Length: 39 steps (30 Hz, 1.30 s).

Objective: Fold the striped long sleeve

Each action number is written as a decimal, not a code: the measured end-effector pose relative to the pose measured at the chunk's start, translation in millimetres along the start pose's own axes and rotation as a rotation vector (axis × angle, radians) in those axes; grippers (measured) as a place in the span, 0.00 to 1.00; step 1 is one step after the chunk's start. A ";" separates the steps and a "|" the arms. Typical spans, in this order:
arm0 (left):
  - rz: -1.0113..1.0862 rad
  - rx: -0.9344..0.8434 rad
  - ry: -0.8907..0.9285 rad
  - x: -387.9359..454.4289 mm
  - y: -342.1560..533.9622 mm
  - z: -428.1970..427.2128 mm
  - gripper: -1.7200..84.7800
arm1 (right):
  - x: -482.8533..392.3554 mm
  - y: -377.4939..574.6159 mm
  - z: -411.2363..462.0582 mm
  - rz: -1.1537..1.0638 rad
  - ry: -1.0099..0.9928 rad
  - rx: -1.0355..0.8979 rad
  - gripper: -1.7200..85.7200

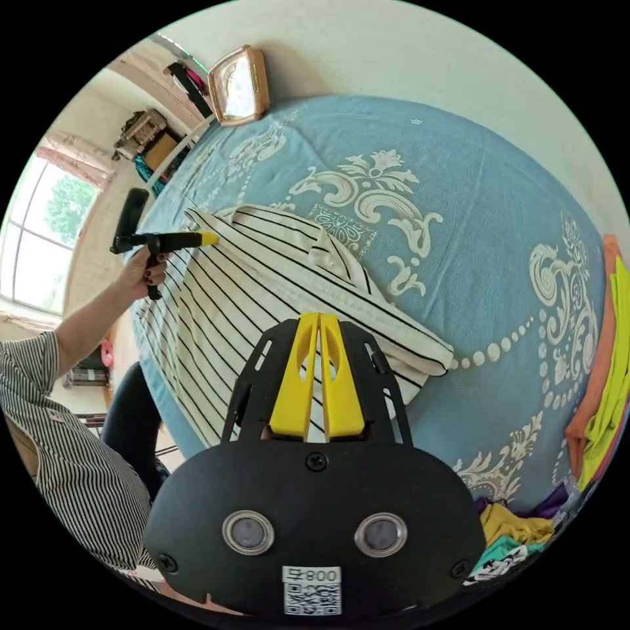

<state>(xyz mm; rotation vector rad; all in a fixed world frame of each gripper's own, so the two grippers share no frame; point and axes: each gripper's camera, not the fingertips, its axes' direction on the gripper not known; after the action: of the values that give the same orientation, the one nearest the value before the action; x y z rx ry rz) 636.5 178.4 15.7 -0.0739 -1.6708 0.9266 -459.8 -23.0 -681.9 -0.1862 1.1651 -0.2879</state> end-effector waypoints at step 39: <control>0.025 0.096 -0.217 -28.3 76.4 -106.4 0.03 | -112.0 -15.8 -61.1 -0.094 0.241 0.071 0.02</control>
<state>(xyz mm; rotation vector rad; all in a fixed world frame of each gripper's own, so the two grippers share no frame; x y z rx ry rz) 704.8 272.8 -50.6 0.0730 -1.8250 1.0629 -558.9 -2.2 -602.8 -0.1464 1.3849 -0.4429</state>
